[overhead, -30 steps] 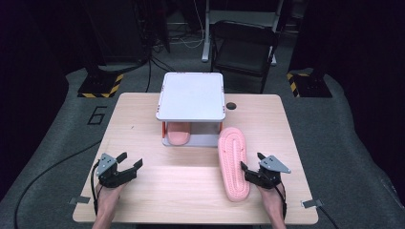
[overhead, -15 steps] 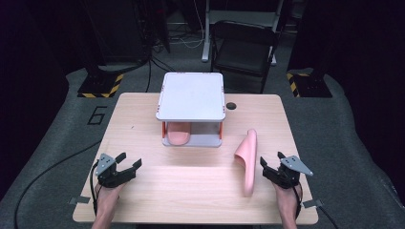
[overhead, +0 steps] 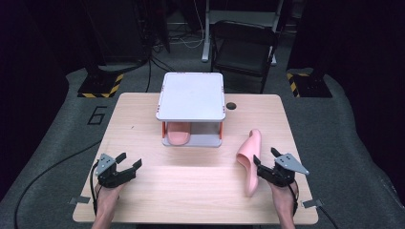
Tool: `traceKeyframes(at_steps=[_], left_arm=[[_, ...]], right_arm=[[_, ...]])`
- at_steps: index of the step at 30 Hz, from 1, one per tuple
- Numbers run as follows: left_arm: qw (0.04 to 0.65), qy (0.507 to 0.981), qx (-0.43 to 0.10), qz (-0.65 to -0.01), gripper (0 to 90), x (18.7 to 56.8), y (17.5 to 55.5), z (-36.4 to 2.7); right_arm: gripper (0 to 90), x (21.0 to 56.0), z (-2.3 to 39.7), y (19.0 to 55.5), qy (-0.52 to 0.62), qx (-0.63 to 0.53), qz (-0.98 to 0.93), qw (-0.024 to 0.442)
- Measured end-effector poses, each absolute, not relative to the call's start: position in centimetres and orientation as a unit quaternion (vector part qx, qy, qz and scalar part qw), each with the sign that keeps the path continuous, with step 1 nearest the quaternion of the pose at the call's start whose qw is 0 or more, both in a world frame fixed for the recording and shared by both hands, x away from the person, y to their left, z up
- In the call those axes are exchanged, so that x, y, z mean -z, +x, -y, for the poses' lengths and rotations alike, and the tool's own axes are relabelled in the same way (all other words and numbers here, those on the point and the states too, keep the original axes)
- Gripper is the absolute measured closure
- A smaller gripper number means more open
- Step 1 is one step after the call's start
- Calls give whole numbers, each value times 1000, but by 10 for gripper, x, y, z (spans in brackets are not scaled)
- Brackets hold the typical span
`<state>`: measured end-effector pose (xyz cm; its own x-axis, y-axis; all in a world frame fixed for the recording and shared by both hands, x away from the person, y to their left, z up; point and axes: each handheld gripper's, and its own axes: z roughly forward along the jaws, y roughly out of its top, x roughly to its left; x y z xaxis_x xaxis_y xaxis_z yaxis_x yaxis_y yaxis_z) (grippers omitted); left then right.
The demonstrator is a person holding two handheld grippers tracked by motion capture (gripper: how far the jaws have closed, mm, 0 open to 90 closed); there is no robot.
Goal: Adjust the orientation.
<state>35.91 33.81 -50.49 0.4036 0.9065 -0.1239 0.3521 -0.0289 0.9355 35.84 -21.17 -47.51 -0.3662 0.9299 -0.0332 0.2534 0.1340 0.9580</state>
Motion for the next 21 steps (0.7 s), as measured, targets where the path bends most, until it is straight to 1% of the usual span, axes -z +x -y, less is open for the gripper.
traceKeyframes(at_steps=[2, 3, 5, 9, 15, 17, 18, 21], left_arm=[[509, 667, -269, -473, 239, 504, 359, -338], [508, 667, -270, -473, 239, 504, 359, -338], [508, 667, -270, -473, 239, 504, 359, -338], [507, 668, -270, -473, 238, 505, 359, -337], [508, 668, -271, -471, 239, 505, 359, -337], [509, 667, -270, -473, 239, 504, 359, -338], [509, 666, -269, -474, 239, 504, 359, -338], [511, 663, -271, -476, 239, 505, 359, -338]], right_arm=[[267, 474, 224, 356, 455, -481, -661, 352], [287, 475, 240, 355, 473, -470, -654, 358], [293, 477, 248, 354, 483, -462, -650, 362], [316, 494, 280, 353, 527, -458, -626, 348], [335, 508, 294, 355, 548, -449, -621, 337], [341, 509, 297, 352, 549, -463, -612, 333], [328, 508, 300, 350, 547, -478, -604, 327], [327, 505, 301, 347, 527, -520, -602, 300]])
